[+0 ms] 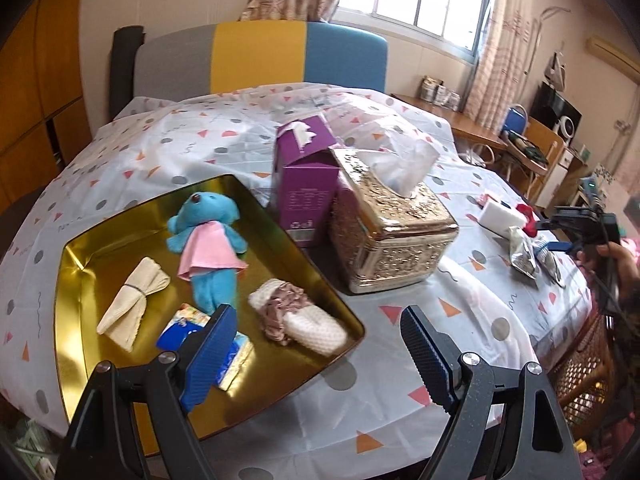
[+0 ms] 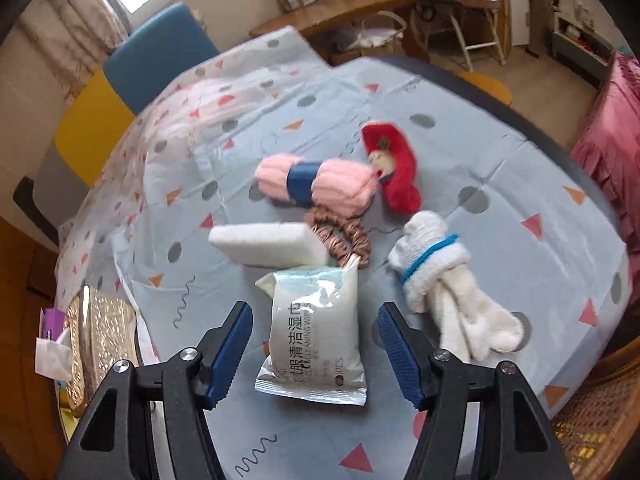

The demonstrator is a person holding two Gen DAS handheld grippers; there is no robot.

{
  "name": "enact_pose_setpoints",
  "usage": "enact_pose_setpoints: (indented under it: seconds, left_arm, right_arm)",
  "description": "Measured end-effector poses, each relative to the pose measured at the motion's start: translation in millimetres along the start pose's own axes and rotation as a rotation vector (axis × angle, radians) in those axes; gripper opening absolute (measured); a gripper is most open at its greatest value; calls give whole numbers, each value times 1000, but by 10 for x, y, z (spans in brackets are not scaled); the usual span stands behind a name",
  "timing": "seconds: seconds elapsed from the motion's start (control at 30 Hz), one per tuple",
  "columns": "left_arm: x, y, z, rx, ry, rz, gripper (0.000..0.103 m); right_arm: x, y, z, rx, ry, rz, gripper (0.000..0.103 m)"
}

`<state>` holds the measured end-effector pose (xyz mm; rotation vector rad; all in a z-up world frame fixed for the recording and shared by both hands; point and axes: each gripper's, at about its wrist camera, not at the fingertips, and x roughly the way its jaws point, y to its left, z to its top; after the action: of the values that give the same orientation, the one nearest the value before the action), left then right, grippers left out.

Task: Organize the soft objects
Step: 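Withdraw both tools from the tray toward the remaining items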

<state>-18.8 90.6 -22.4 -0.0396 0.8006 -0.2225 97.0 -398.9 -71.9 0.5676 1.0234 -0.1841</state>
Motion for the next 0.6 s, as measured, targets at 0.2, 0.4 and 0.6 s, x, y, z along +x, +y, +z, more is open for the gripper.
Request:
enact_pose_setpoints:
  seconds: [0.2,0.4,0.6]
  left_arm:
    - [48,-98,-3,27,24,-22,84]
    - [126,-356,85,100,44,-66,85]
    - [247,-887,281,220,67,-171,84]
  right_arm:
    - [327,-37,4,22,48,-12,66]
    - [339,-80,15,35,27,15,66]
    - [-64,-305,109,128,-126,9,66]
